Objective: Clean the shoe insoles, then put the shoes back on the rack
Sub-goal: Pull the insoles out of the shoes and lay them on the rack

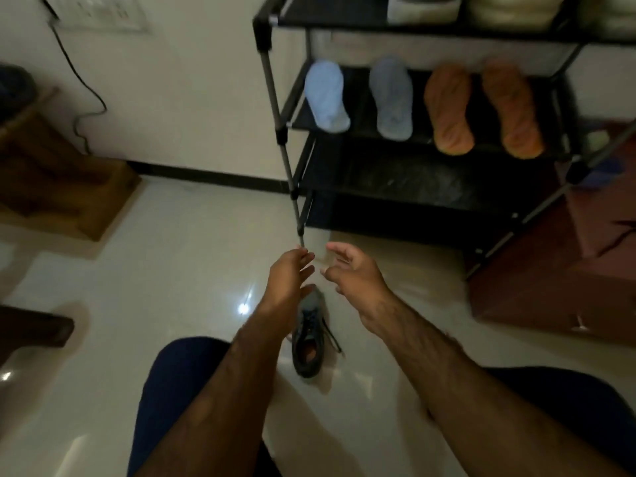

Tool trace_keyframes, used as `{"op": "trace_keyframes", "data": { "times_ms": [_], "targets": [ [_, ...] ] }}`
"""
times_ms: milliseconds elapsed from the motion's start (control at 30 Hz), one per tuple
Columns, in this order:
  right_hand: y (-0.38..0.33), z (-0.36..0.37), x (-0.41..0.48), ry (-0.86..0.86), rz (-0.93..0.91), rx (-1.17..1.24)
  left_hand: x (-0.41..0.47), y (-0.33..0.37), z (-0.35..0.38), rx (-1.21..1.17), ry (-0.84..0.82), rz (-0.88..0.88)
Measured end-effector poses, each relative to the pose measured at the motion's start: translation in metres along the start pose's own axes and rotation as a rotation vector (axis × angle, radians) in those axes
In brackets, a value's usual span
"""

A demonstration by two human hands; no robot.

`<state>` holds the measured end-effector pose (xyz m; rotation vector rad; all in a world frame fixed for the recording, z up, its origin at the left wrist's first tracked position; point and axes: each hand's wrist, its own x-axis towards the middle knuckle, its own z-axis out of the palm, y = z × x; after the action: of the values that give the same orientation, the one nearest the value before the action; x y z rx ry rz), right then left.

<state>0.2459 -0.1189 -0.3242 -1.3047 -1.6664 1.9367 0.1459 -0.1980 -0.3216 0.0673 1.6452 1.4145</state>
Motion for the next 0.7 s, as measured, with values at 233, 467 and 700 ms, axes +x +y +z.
{"op": "trace_keyframes", "data": {
  "times_ms": [233,467,700],
  "targets": [
    [-0.112,-0.044,-0.026,0.024,-0.319,0.079,-0.046,0.108,0.044,-0.066,-0.123,0.286],
    [-0.224,-0.088,-0.043,0.125,-0.618,0.069,-0.080,0.205,0.088,0.024,-0.241,0.533],
    [-0.310,-0.118,-0.036,0.226,-0.731,0.071,-0.082,0.275,0.129,0.096,-0.239,0.640]
  ]
}}
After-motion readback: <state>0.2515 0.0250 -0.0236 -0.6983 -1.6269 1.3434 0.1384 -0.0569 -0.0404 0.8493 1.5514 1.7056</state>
